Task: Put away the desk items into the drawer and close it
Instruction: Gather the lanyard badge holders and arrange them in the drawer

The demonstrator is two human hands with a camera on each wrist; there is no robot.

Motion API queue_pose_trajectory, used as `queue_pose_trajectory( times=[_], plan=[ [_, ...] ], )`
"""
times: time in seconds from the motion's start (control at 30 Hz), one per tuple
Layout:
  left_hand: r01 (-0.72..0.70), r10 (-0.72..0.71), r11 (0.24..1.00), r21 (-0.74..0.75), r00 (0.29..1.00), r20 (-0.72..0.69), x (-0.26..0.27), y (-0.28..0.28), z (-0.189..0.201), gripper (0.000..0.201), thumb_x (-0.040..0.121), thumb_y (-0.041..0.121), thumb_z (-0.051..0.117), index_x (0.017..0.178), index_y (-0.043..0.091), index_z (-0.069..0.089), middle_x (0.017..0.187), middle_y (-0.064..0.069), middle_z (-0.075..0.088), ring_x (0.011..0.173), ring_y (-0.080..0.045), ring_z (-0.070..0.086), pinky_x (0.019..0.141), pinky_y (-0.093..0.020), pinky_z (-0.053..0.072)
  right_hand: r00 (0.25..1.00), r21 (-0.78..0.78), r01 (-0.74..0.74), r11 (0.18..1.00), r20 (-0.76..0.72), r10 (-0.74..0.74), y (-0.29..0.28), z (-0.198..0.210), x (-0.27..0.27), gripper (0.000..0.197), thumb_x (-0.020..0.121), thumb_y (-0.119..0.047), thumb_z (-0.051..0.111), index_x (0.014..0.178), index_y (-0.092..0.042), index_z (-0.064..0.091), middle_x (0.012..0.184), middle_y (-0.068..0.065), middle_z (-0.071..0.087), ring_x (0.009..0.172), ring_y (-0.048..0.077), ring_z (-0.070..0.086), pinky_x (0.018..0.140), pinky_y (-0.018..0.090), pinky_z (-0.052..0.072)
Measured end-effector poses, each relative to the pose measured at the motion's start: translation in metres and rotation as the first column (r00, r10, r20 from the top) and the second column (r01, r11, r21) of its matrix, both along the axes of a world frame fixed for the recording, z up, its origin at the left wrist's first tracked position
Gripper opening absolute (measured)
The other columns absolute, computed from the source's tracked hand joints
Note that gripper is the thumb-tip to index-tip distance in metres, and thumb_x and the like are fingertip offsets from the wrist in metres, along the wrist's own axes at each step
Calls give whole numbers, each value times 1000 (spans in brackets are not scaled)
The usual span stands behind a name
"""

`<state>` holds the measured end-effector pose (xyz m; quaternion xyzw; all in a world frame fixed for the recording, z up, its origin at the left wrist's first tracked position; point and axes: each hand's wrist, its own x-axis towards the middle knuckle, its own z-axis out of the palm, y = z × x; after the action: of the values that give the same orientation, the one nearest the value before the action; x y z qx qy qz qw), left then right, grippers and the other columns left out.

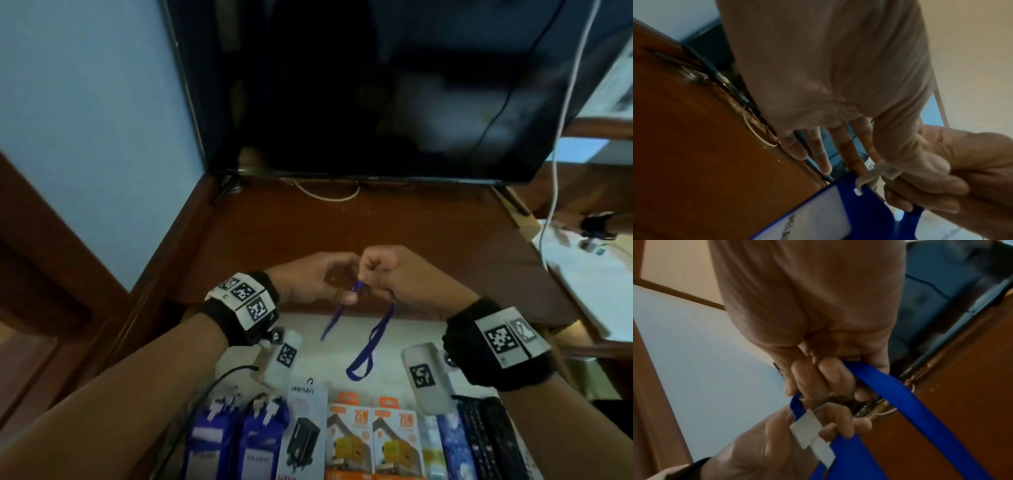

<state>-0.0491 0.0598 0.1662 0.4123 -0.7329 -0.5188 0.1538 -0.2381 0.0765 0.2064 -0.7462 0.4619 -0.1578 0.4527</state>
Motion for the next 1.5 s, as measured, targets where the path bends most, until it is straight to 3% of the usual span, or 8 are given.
queue_pose_trajectory(
  times=[0.17,0.37,0.63,0.8,1.03,1.23,1.4,1.5],
  plan=[
    [41,-1,988,-146,965,261,2,-11,30,23,81,32,73,100,19,70,104,0,68,100,-15,59,92,-41,47,999,-143,-2,990,-45,-5,-15,26,-4,17,96,-16,54,80,-12,55,60,-7,50,51,5,41,55,18,35],
    [78,23,968,-237,918,395,-4,-9,32,10,82,32,73,87,31,64,84,11,67,72,7,59,62,-13,41,971,-108,156,982,200,-132,-8,7,5,17,96,-18,53,82,-9,54,62,2,46,50,7,39,49,15,35],
    [-321,327,932,-166,945,8,0,-4,7,8,84,15,71,89,19,67,92,-1,68,87,-14,65,76,-28,53,835,79,355,931,422,-354,2,-37,13,28,89,-33,58,89,-7,51,78,5,55,62,5,54,59,16,47],
    [-602,611,789,124,746,-265,-12,4,-4,10,89,8,63,82,14,64,84,-6,65,79,-19,61,77,-39,51,801,175,366,914,440,-405,9,-61,17,34,90,-33,62,95,-1,52,90,19,62,76,26,63,71,38,51],
    [-708,748,658,258,574,-334,-28,16,-12,9,95,16,55,90,17,63,92,-6,66,90,-26,62,87,-42,52,836,99,376,921,394,-383,11,-74,16,22,95,-30,56,99,-9,59,87,5,66,74,16,64,69,30,52],
    [-531,540,841,108,810,-227,-14,19,-5,20,91,17,61,109,23,53,100,0,63,84,-12,61,66,-22,48,878,154,260,953,373,-299,8,-60,-10,33,84,-31,65,88,2,65,76,11,67,64,21,61,62,26,48],
    [-282,294,946,-159,954,55,6,15,11,27,77,23,78,97,25,59,102,8,64,92,-8,64,78,-29,55,948,211,134,968,258,-188,7,-51,-25,18,85,-22,69,71,-10,68,66,6,67,54,14,61,52,19,46],
    [-144,168,981,-128,966,198,4,17,13,18,80,25,75,93,27,62,99,12,66,94,-3,63,80,-21,51,955,236,117,965,239,-174,6,-54,-26,15,82,-15,72,70,-6,69,65,4,68,54,14,62,51,18,46]
  ],
)
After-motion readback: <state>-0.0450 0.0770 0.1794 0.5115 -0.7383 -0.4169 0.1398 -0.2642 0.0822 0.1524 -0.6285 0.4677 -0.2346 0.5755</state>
